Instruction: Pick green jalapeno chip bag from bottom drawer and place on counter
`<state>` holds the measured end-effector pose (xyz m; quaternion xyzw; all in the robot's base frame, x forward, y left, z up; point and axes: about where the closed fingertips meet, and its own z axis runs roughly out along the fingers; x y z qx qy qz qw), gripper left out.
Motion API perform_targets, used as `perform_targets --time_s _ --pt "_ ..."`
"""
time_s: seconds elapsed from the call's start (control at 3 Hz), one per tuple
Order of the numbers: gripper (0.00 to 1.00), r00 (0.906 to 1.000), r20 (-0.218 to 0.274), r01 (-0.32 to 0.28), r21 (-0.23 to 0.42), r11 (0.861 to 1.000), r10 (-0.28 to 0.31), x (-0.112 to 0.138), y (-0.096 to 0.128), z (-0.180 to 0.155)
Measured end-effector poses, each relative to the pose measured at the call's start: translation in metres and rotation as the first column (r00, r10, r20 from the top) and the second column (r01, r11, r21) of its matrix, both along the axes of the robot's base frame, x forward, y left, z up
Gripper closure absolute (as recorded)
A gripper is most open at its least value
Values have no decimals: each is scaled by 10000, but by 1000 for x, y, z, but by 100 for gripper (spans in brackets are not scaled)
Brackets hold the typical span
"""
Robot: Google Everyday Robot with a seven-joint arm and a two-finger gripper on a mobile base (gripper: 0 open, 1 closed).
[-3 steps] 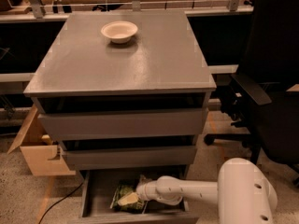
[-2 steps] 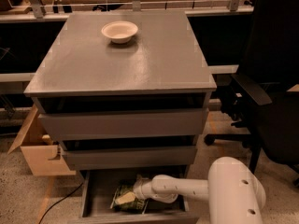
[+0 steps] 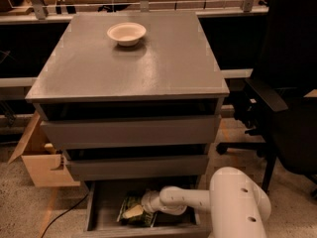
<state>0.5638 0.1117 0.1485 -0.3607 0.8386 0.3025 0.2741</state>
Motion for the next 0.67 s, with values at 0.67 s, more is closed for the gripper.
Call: perform_targets --time_s 0.67 --pt "46 9989 -475 -18 173 9998 26 -3 -3 -21"
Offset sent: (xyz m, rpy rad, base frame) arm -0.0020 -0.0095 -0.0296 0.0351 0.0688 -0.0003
